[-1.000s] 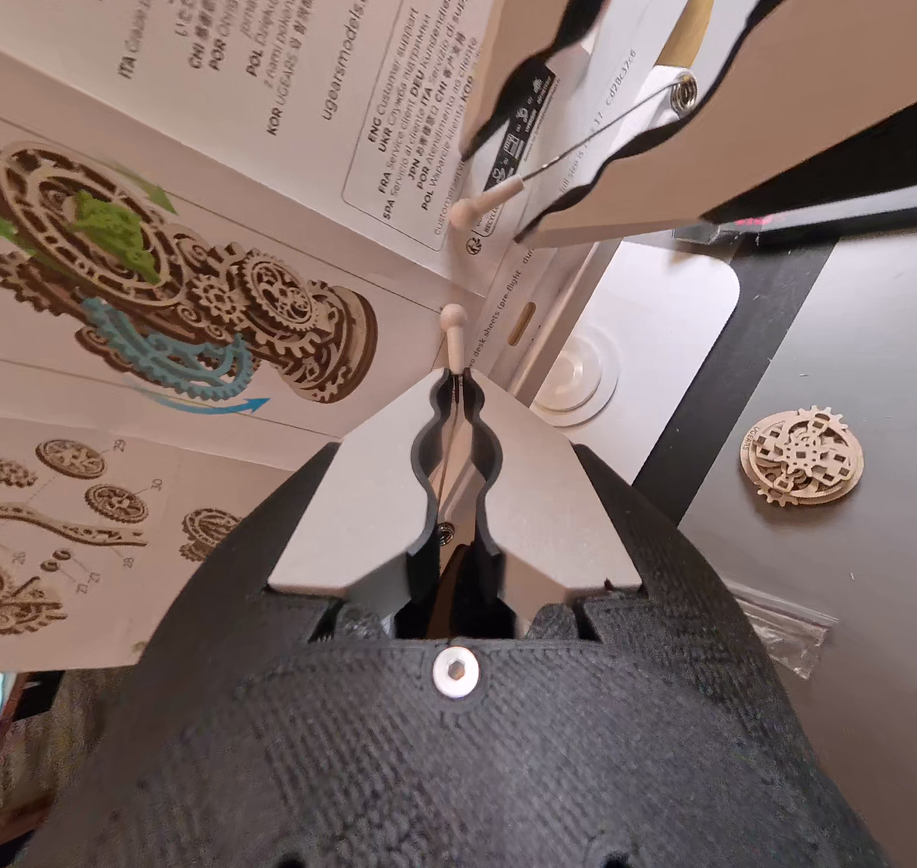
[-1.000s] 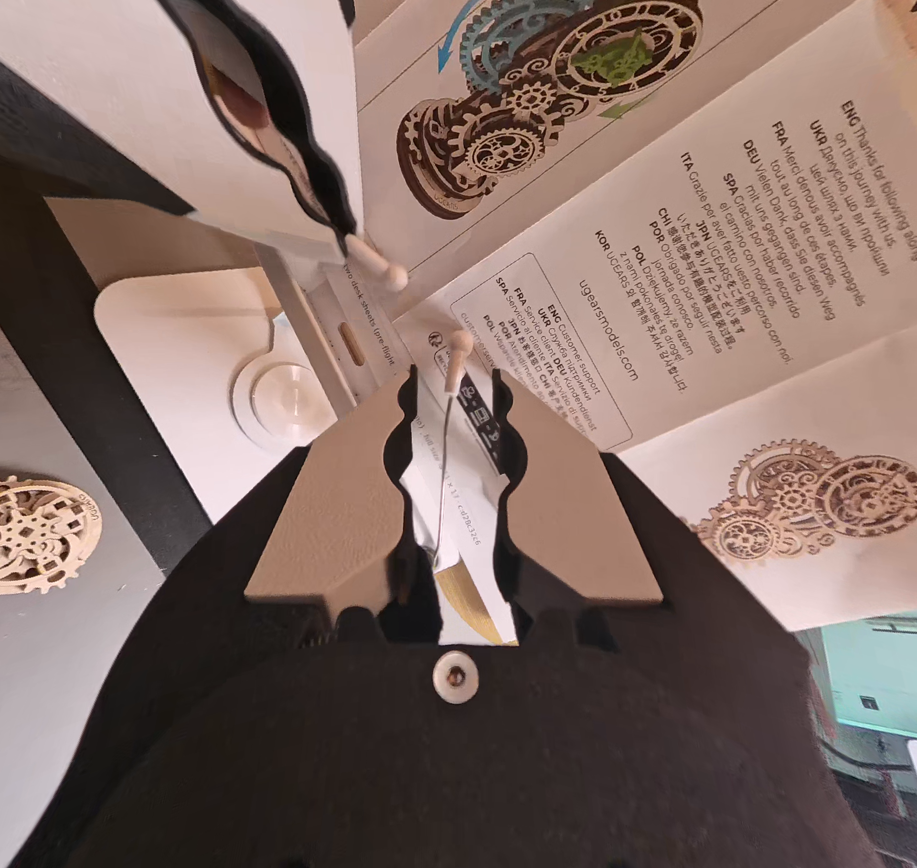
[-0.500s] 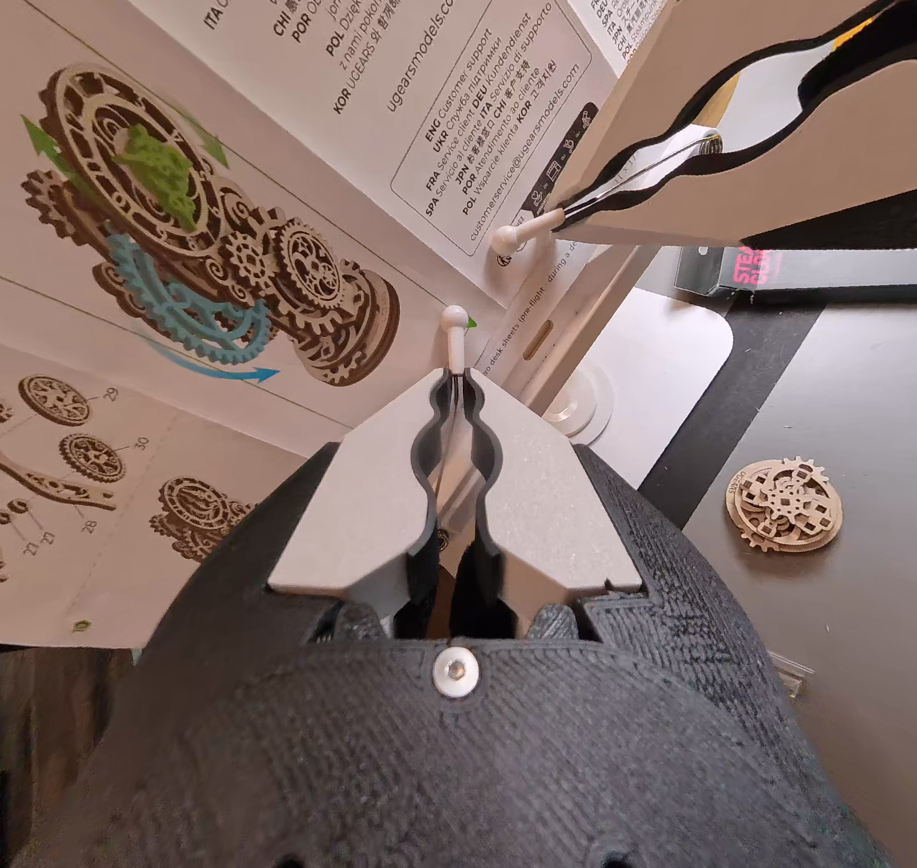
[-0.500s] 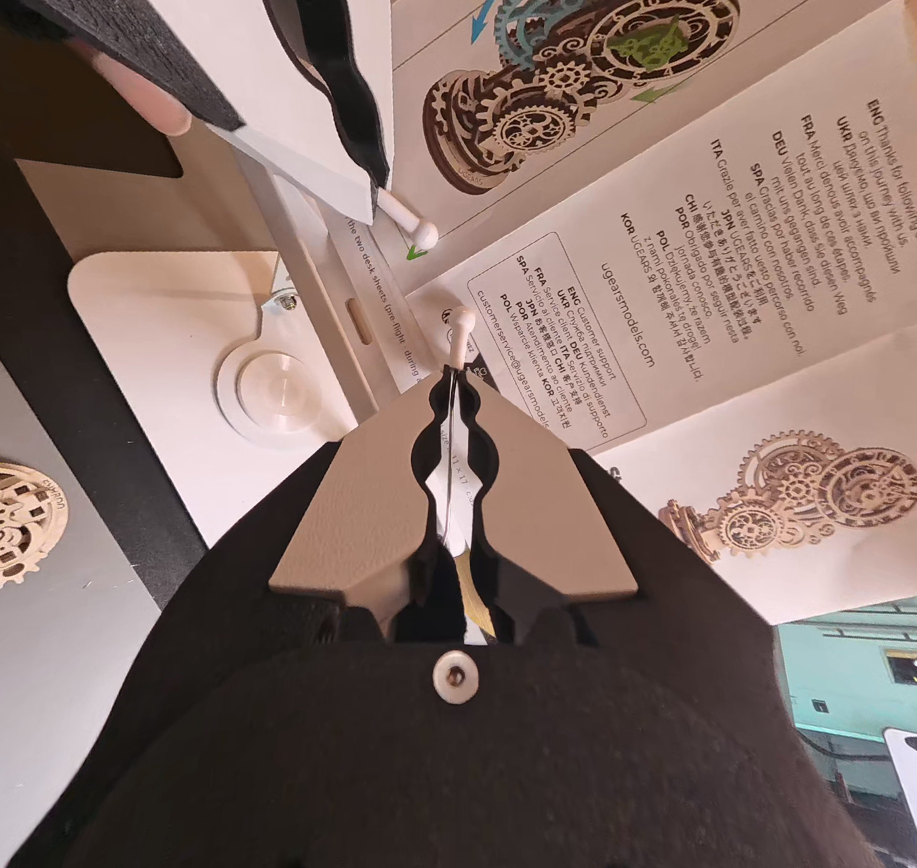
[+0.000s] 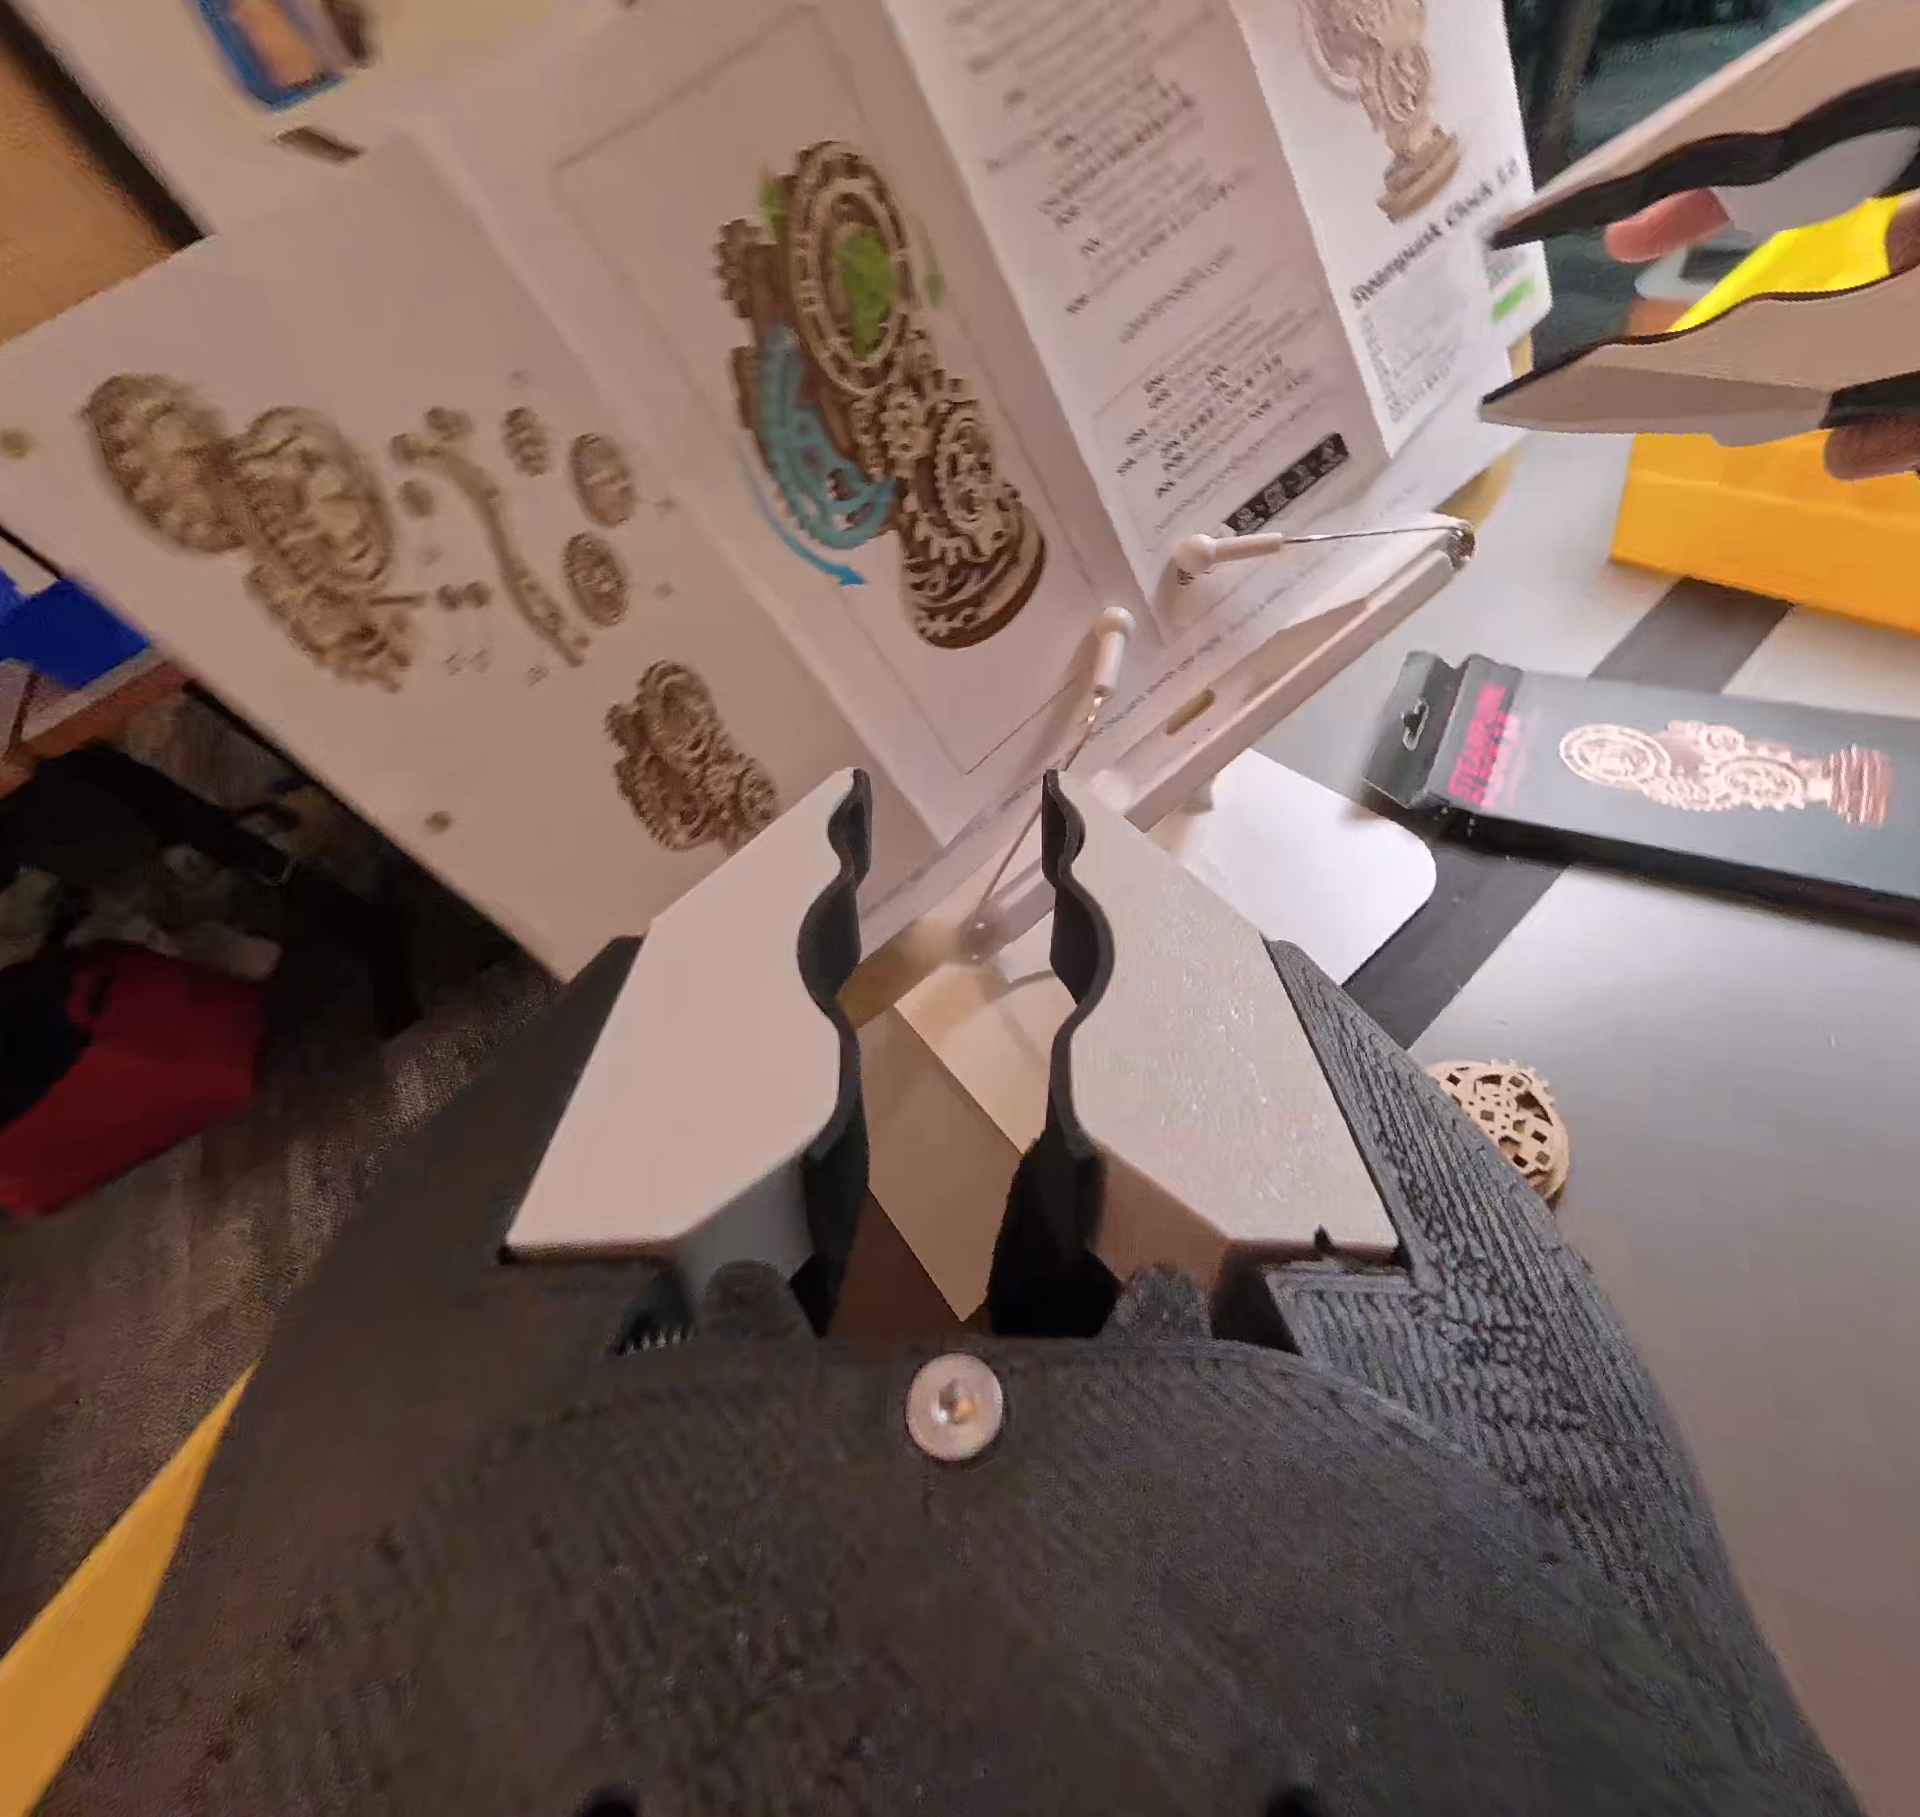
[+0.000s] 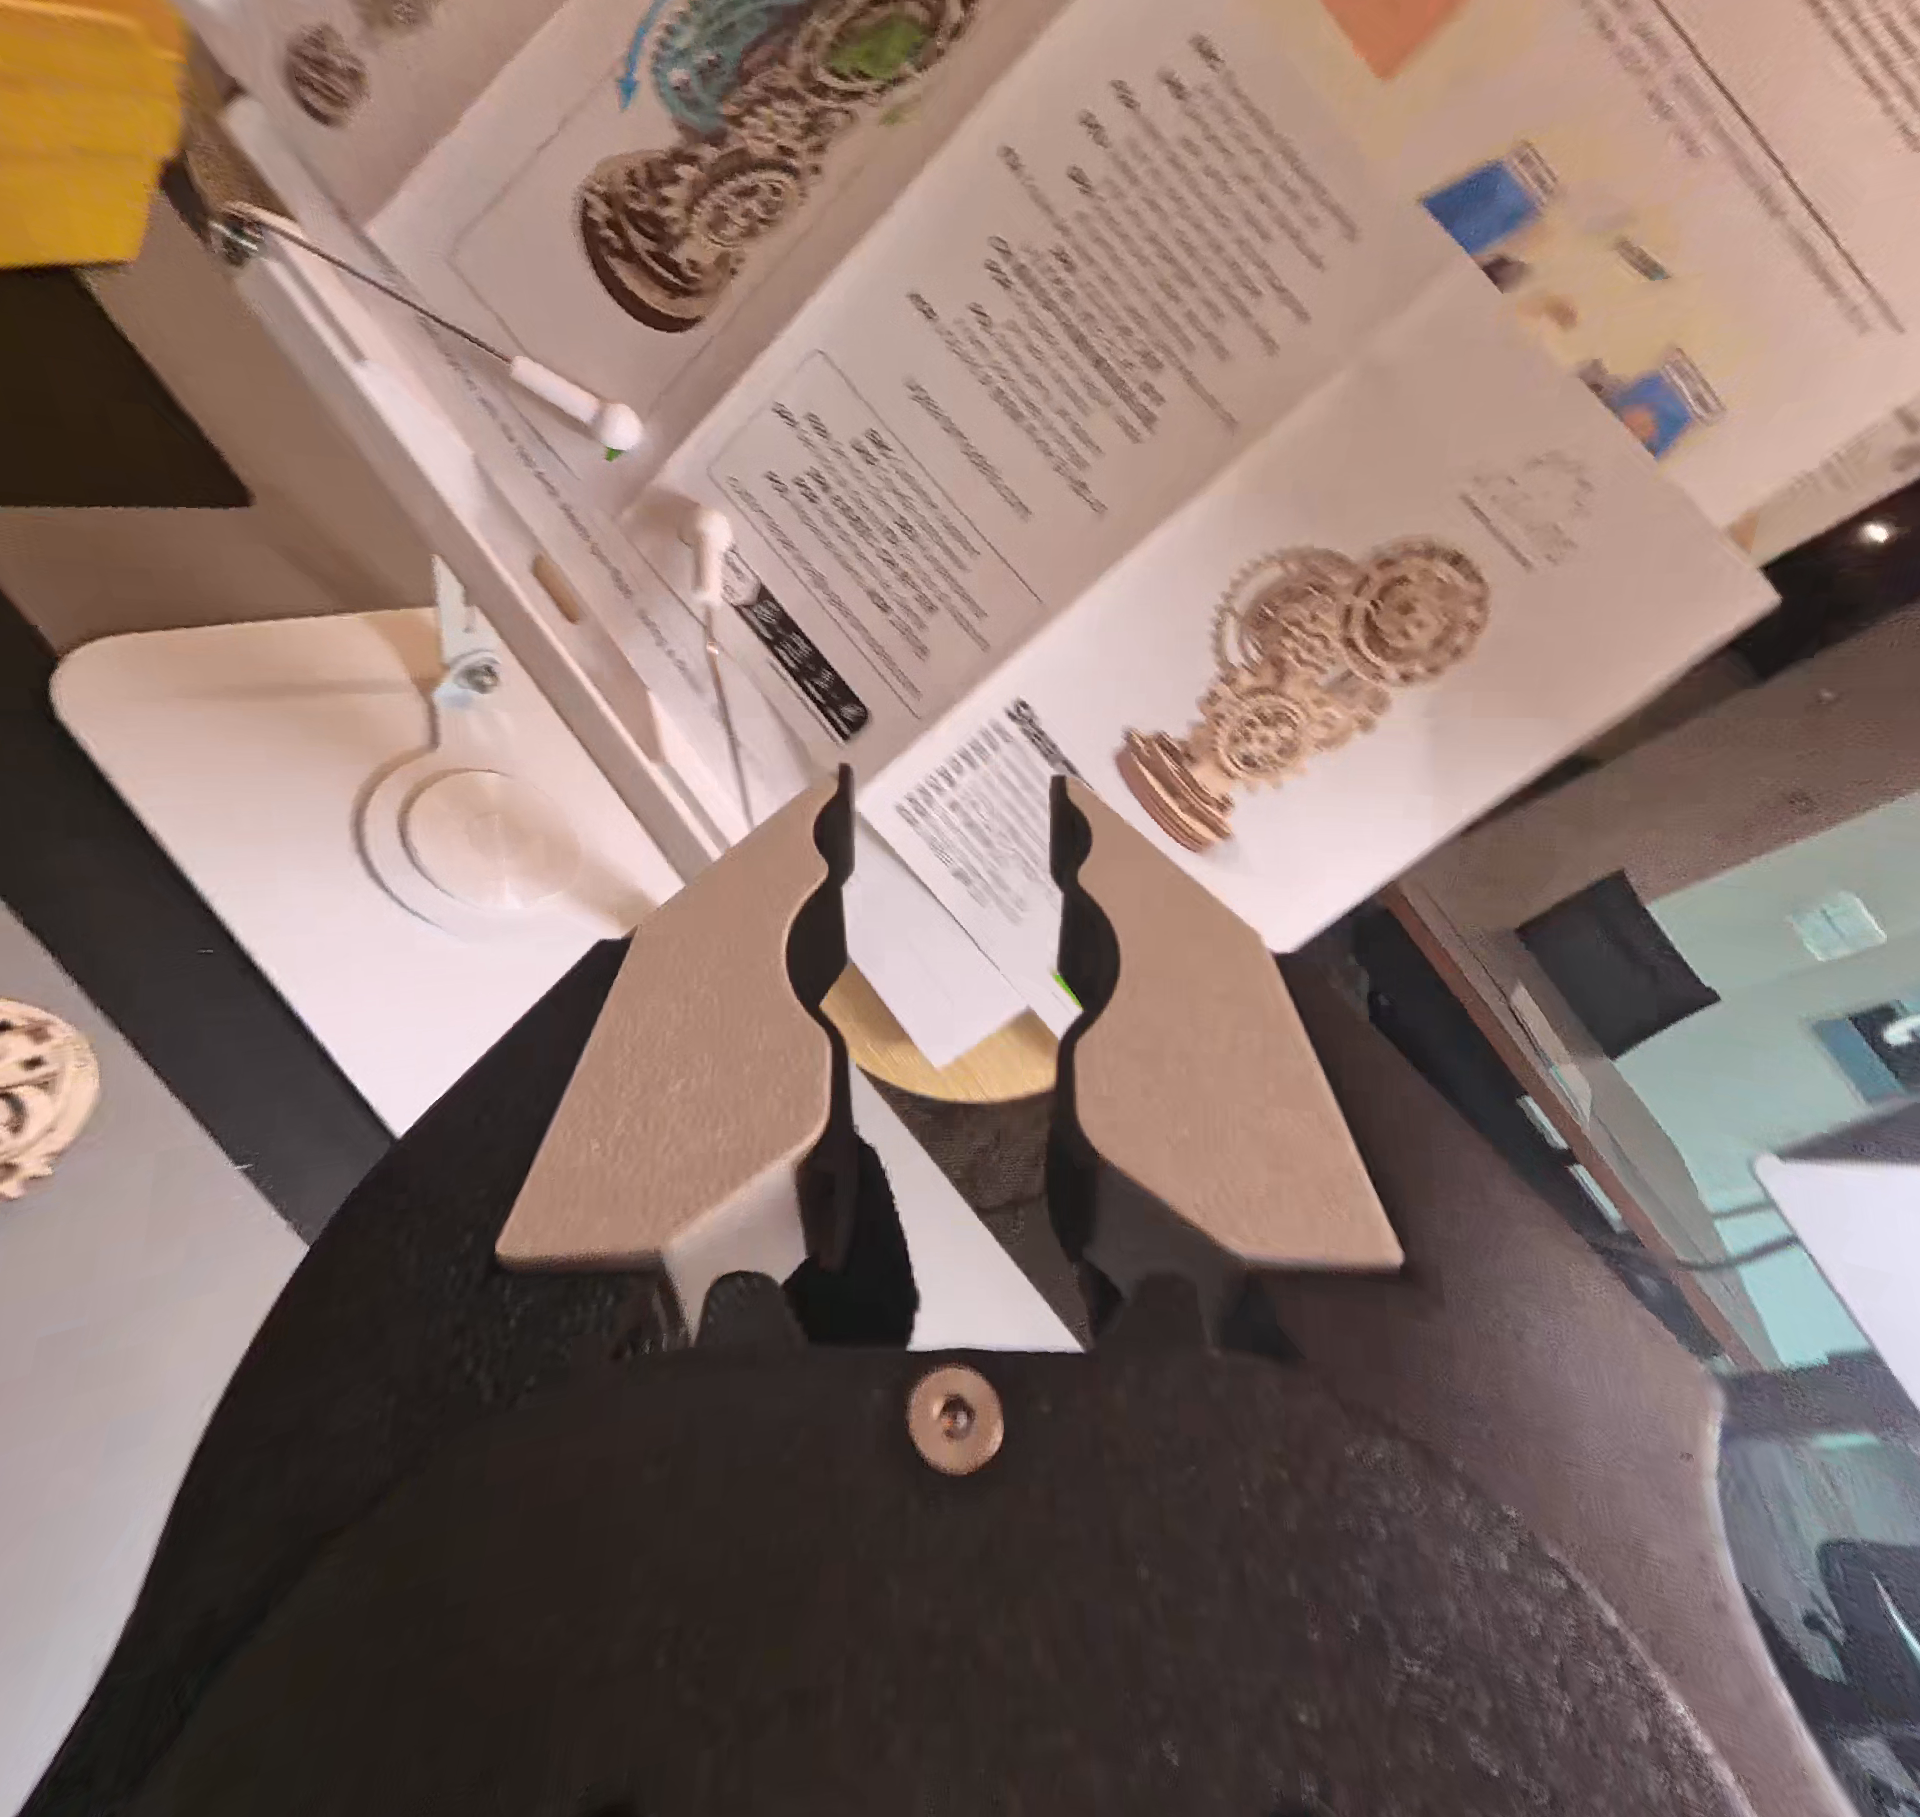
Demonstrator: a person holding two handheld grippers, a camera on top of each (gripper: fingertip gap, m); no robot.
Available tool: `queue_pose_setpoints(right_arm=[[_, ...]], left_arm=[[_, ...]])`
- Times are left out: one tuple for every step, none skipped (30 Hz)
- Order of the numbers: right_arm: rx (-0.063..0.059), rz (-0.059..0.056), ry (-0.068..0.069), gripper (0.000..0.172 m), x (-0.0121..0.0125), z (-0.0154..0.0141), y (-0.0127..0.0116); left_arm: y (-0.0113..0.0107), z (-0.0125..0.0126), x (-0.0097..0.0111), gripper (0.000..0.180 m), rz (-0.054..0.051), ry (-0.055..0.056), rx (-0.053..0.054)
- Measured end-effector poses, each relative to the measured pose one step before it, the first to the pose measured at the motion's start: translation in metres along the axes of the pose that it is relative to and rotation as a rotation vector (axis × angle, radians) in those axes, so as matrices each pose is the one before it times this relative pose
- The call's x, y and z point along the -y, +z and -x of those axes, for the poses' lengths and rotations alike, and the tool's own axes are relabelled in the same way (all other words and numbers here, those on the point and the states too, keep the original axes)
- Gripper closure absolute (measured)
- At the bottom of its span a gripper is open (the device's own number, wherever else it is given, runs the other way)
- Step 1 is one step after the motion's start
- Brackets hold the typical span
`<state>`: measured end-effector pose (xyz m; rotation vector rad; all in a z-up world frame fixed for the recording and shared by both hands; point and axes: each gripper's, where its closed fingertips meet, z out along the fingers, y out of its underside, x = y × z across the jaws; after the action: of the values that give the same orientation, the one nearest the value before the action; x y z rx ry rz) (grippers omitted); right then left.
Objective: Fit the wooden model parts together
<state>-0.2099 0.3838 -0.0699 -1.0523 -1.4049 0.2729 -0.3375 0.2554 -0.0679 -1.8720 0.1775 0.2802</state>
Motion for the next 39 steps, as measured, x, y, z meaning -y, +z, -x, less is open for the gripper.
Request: queue_pose_setpoints(right_arm=[[-0.0304,0.0094,0.0115,0.132,-0.00754,-0.00945,0.00040],[-0.0307,0.0086,0.0157,0.132,-0.00639,-0.00920,0.00184],[-0.0456,0.0023,0.0200,0.133,-0.00435,-0.01015,0.00199],[-0.0530,-0.0064,0.0362,0.139,-0.00268,-0.01193,0.00125],[-0.0312,-0.0150,0.0619,0.142,-0.00065,-0.00867,0.00096],[-0.0109,-0.0099,0.0778,0.142,-0.00071,-0.00526,0.00122],[0.0025,0.0018,0.0748,0.139,-0.00227,-0.00318,0.00216],[0.0210,0.0125,0.0632,0.135,-0.00383,-0.00012,0.00340],[0.0290,0.0219,0.0540,0.128,-0.00551,0.00116,0.00403],[0.0306,0.0101,0.0500,0.127,-0.00378,0.00138,0.00306],[0.0396,-0.0124,0.0444,0.132,-0.00011,0.00227,0.00032],[0.0250,-0.0019,0.0310,0.133,-0.00123,-0.00022,-0.00021],[0.0154,-0.0002,0.0283,0.137,-0.00145,-0.00108,-0.00110],[0.0080,0.0005,0.0300,0.141,-0.00186,-0.00058,-0.00113],[0.0039,-0.0023,0.0206,0.143,-0.00212,-0.00003,-0.00168],[-0.0023,-0.0056,0.0082,0.144,-0.00160,0.00032,-0.00190],[-0.0087,-0.0023,-0.0046,0.146,-0.00174,-0.00016,-0.00162],[-0.0137,0.0022,-0.0084,0.150,-0.00256,-0.00051,-0.00188],[-0.0136,0.0029,-0.0056,0.154,-0.00321,-0.00082,-0.00172],[-0.0055,-0.0040,0.0005,0.157,-0.00207,-0.00005,-0.00142],[-0.0042,-0.0041,0.0035,0.159,-0.00159,-0.00019,-0.00124],[-0.0054,-0.0014,-0.0028,0.161,-0.00119,-0.00062,-0.00099],[-0.0097,0.0002,-0.0098,0.163,-0.00064,-0.00065,-0.00112],[-0.0135,0.0006,-0.0055,0.166,-0.00056,-0.00064,-0.00133],[-0.0148,0.0000,0.0043,0.169,-0.00052,-0.00061,-0.00092],[-0.0103,-0.0031,0.0055,0.171,-0.00068,-0.00034,-0.00094],[-0.0034,-0.0041,-0.0011,0.171,-0.00059,0.00027,-0.00047],[-0.0008,-0.0013,-0.0060,0.171,-0.00099,0.00004,-0.00052],[0.0000,0.0004,-0.0041,0.172,-0.00059,-0.00012,-0.00062],[0.0003,0.0018,-0.0017,0.172,-0.00047,0.00005,-0.00053],[-0.0009,0.0077,-0.0002,0.172,-0.00215,0.00028,-0.00083],[-0.0024,0.0048,0.0018,0.172,-0.00144,0.00067,-0.00037],[-0.0025,0.0047,-0.0007,0.172,-0.00138,0.00076,-0.00030],[-0.0036,0.0014,-0.0022,0.172,-0.00055,0.00043,-0.00033],[-0.0004,0.0008,-0.0050,0.172,-0.00023,0.00011,0.00000],[0.0011,0.0037,-0.0019,0.172,-0.00019,-0.00038,-0.00044],[-0.0046,0.0009,0.0018,0.168,0.00125,-0.00152,-0.00177],[-0.0046,-0.0061,-0.0008,0.161,0.00290,-0.00215,-0.00390],[0.0056,-0.0087,0.0017,0.154,0.00461,-0.00070,-0.00664]], left_arm=[[-0.00591,0.00822,-0.00365,0.150,-0.0161,-0.0358,0.0280],[-0.00267,0.00770,-0.00531,0.151,-0.0020,-0.0266,0.0292],[0.00034,0.00538,-0.00578,0.152,0.0069,-0.0143,0.0214],[0.00206,0.00435,-0.00572,0.153,0.0153,-0.0076,0.0197],[0.00307,0.00384,-0.00478,0.154,0.0181,0.0020,0.0196],[0.00344,0.00469,-0.00354,0.155,0.0174,0.0059,0.0243],[0.00349,0.00469,-0.00186,0.155,0.0127,-0.0017,0.0203],[0.00329,0.00503,-0.00055,0.155,0.0089,-0.0101,0.0173],[0.00318,0.00453,0.00061,0.154,0.0048,-0.0131,0.0102],[0.00280,0.00315,0.00117,0.154,0.0009,-0.0135,0.0025],[0.00247,0.00197,0.00067,0.154,0.0032,-0.0112,-0.0025],[0.00194,0.00178,0.00035,0.155,0.0033,-0.0049,0.0012],[0.00150,0.00181,0.00044,0.155,0.0004,0.0035,0.0066],[0.00127,0.00124,0.00052,0.157,-0.0023,0.0086,0.0054],[0.00112,0.00136,0.00006,0.158,-0.0006,0.0078,0.0069],[0.00091,0.00136,0.00038,0.159,-0.0028,0.0071,0.0079],[0.00104,0.00057,0.00019,0.159,-0.0025,0.0073,0.0028],[0.00087,0.00099,-0.00004,0.160,-0.0003,0.0085,0.0074],[0.00049,0.00143,0.00057,0.163,-0.0041,0.0105,0.0109],[0.00027,0.00106,0.00153,0.164,-0.0086,0.0112,0.0092],[0.00022,0.00096,0.00100,0.165,-0.0026,0.0102,0.0080],[0.00033,0.00046,0.00071,0.165,0.0010,0.0066,0.0037],[0.00004,0.00073,0.00139,0.165,-0.0031,0.0049,0.0055],[-0.00012,0.00139,0.00145,0.166,-0.0039,0.0033,0.0088],[0.00009,0.00103,0.00114,0.165,-0.0033,-0.0008,0.0046],[0.00038,0.00012,0.00038,0.165,0.0003,-0.0039,-0.0022],[-0.00001,0.00015,-0.00002,0.166,-0.0009,-0.0039,-0.0016],[-0.00013,0.00030,-0.00026,0.166,-0.0027,-0.0004,0.0001],[-0.00024,0.00063,-0.00020,0.167,-0.0045,0.0017,0.0034],[-0.00010,0.00088,-0.00005,0.167,-0.0053,0.0028,0.0048],[-0.00002,0.00065,0.00041,0.166,-0.0064,0.0024,0.0028],[-0.00009,0.00072,0.00073,0.166,-0.0062,0.0016,0.0022],[0.00011,-0.00020,0.00003,0.166,-0.0006,-0.0027,-0.0037],[-0.00008,-0.00032,-0.00003,0.165,0.0008,-0.0053,-0.0046],[-0.00010,-0.00016,-0.00010,0.165,0.0008,-0.0041,-0.0032],[-0.00047,-0.00018,-0.00013,0.164,0.0016,-0.0023,-0.0029],[-0.00127,-0.00049,0.00073,0.163,-0.0031,-0.0023,-0.0063],[-0.00231,-0.00038,0.00128,0.162,-0.0068,-0.0021,-0.0069],[-0.00335,0.00175,0.00140,0.162,-0.0047,-0.0037,0.0039]])
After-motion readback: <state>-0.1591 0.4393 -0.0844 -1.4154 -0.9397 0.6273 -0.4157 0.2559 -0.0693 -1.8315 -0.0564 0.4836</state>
